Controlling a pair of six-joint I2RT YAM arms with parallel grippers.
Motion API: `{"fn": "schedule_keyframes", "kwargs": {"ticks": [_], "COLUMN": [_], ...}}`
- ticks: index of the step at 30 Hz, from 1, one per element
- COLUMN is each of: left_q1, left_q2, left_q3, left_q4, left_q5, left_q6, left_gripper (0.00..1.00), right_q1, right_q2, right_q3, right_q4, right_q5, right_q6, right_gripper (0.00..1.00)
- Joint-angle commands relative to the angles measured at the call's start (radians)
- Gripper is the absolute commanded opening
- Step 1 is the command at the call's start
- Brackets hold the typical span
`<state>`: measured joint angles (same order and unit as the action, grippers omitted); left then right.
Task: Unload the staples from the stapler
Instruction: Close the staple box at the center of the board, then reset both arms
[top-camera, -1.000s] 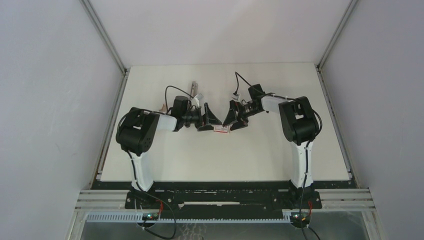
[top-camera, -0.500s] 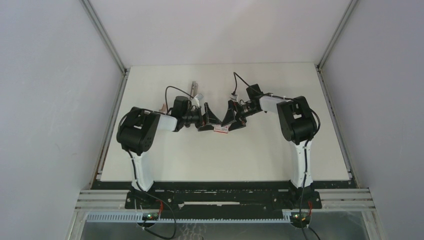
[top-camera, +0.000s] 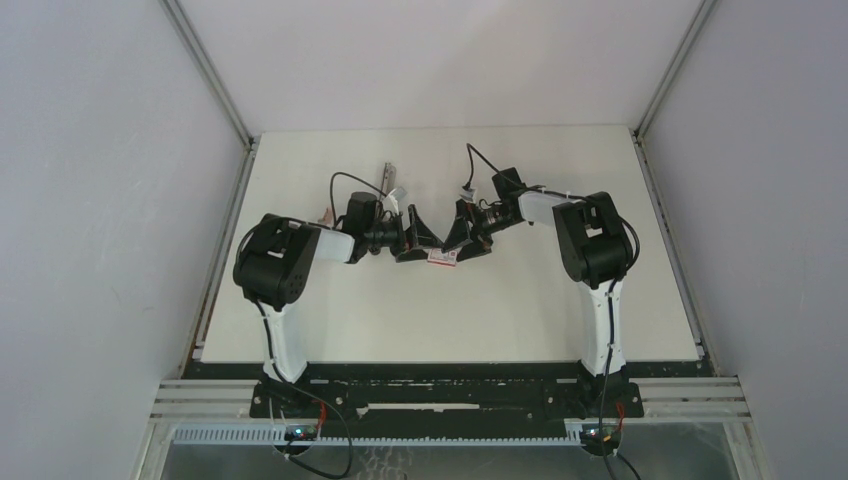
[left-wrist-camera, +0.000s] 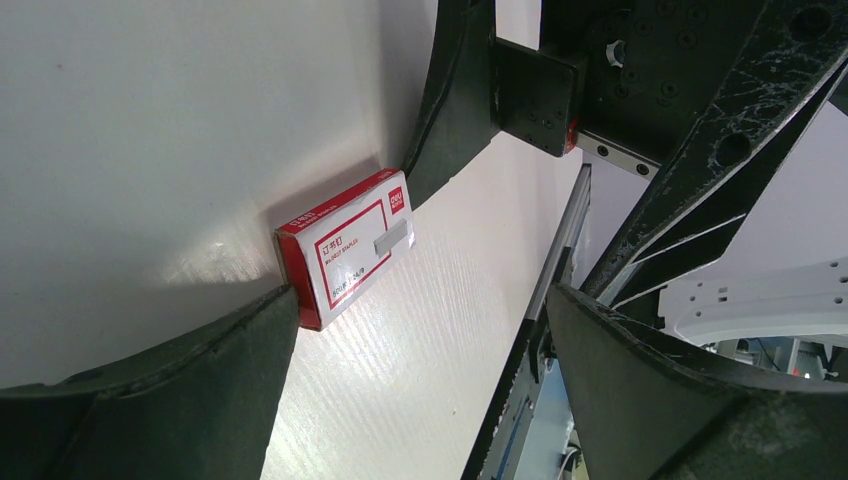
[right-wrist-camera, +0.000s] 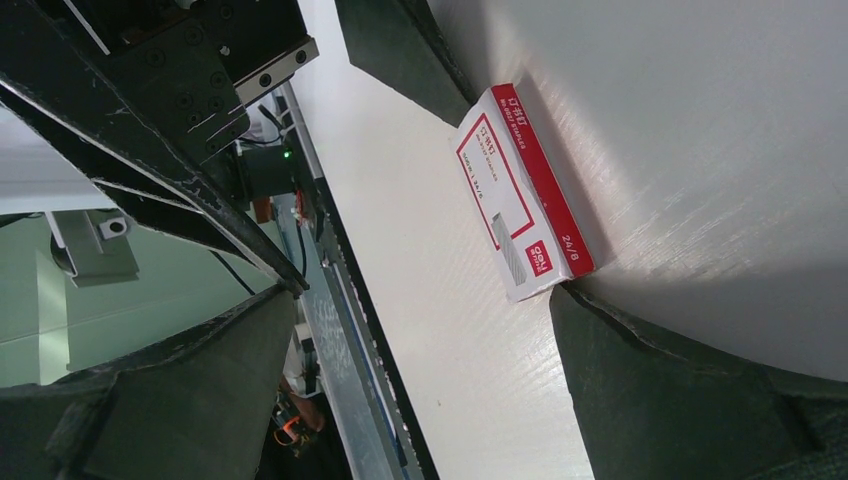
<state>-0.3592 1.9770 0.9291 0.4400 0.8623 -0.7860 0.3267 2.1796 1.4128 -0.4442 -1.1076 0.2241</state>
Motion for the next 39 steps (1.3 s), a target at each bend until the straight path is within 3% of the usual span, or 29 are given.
{"fn": "schedule_keyframes", "kwargs": {"ticks": [1,23,39], "left_q1": [-0.019,-0.025,-0.018], "left_q2": [-0.003,-0.008,0.018], "left_q3": [-0.031,-0.042,0.046], "left_q4": [0.006,0.033,-0.036], "left_q5": [0.015,-0.008,-0.078], "left_q6": [0.005,-0.007,0.042], "left_gripper": [1.00,1.00,1.00], "right_q1": [-0.019,-0.156,-0.167], "right_q2": [-0.005,-0.121,-0.151], "right_q3": [0.035,0.050,0.033], "right_q4": [0.022,-0.090,-0.090], "right_q5": [0.065,0.153,0.155], "right_q6": [-0.021,-0.146,-0.160], "right_gripper": [1.00,1.00,1.00]}}
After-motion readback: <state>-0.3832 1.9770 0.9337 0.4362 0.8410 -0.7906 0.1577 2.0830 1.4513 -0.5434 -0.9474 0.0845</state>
